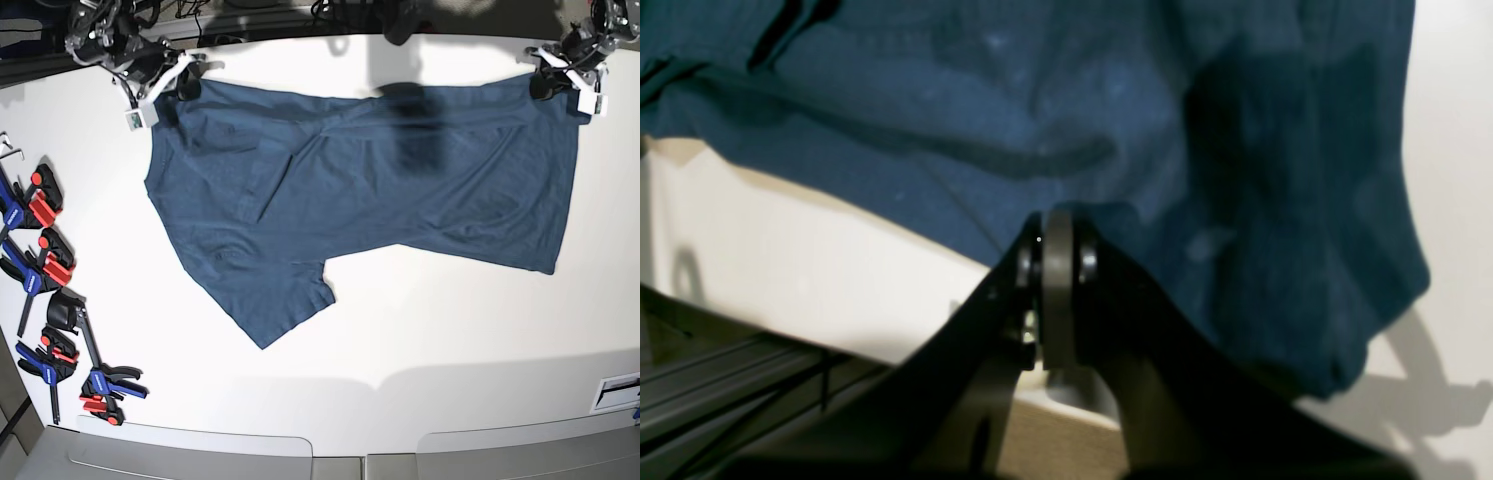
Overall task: Fold the T-shirt properly
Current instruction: 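Lift the folded edge and pull the shirt toward the robot with both grippers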
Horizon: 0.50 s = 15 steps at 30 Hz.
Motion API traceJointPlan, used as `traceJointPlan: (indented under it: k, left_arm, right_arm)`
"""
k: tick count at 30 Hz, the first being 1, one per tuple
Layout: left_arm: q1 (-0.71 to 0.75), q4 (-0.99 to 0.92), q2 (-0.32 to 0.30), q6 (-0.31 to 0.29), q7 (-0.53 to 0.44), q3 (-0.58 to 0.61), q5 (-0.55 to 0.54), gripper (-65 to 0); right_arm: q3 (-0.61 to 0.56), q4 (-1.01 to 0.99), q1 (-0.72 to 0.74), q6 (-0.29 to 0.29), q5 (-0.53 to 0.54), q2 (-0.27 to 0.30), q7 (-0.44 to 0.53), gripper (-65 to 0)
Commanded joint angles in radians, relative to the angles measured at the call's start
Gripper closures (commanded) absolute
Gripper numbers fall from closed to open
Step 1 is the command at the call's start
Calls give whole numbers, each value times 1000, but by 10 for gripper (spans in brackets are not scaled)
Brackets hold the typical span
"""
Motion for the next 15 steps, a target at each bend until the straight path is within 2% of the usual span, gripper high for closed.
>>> traceJointPlan:
  k: [1,9,15]
  left_arm:
    - [31,-8,0,17,136,10,88,0]
    - [91,48,0,17,140,10,88,0]
    - [96,59,0,17,140,10,89,0]
  right_arm:
    - [5,18,-14,6,6,11,14,0]
    - [5,104,-14,6,6,11,48,0]
    - [4,117,16,-3,-23,7,151,0]
